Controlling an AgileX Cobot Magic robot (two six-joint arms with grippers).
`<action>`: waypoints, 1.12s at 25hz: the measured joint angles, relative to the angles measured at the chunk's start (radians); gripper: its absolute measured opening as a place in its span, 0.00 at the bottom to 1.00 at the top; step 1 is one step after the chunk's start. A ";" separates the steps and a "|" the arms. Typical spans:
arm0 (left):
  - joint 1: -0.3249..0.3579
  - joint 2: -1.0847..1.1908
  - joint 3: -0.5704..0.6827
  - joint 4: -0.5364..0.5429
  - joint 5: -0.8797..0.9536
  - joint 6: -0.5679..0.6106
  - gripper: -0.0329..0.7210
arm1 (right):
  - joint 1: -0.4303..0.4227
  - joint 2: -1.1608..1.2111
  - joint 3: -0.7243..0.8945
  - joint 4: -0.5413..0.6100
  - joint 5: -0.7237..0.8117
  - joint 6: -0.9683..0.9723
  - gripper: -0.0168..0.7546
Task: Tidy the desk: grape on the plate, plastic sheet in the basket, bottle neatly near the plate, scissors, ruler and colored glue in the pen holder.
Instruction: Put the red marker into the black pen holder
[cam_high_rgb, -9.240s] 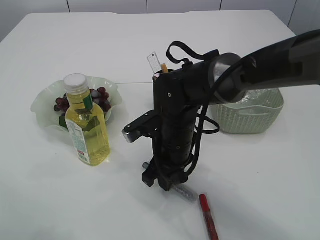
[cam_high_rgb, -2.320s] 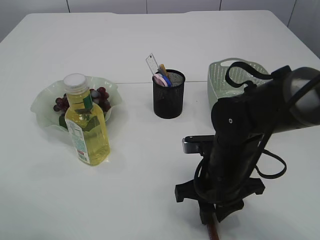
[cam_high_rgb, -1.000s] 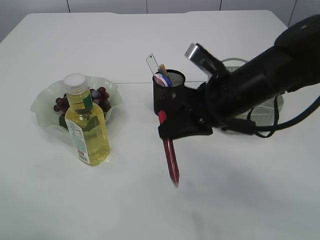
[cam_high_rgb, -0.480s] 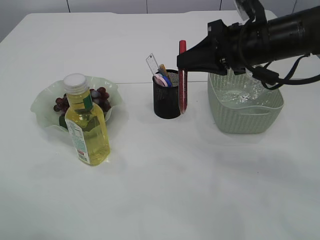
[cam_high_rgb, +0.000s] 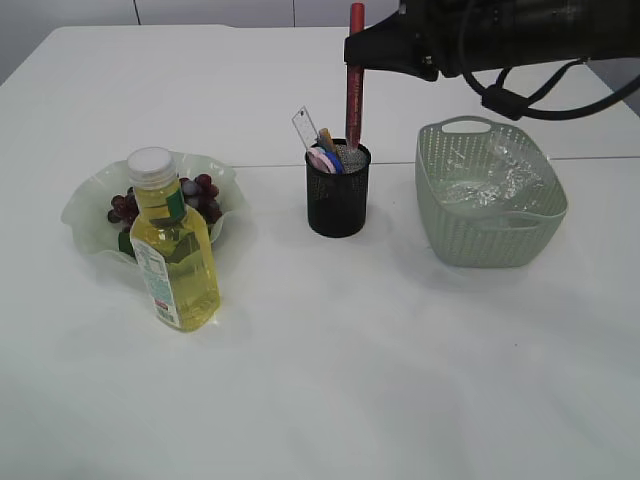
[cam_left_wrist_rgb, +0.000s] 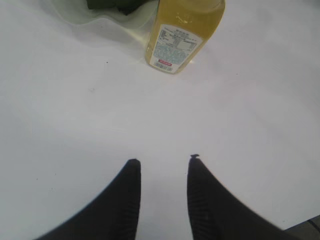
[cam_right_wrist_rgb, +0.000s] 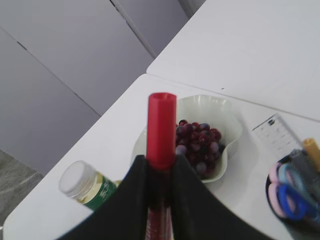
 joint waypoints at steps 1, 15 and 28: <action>0.000 0.000 0.000 0.000 0.000 0.000 0.36 | 0.000 0.024 -0.026 0.011 -0.010 -0.021 0.12; 0.000 0.000 0.000 0.006 0.000 0.000 0.36 | 0.000 0.300 -0.253 0.221 -0.124 -0.504 0.12; 0.000 0.000 0.000 0.014 0.002 0.000 0.36 | -0.001 0.416 -0.262 0.279 -0.151 -0.680 0.12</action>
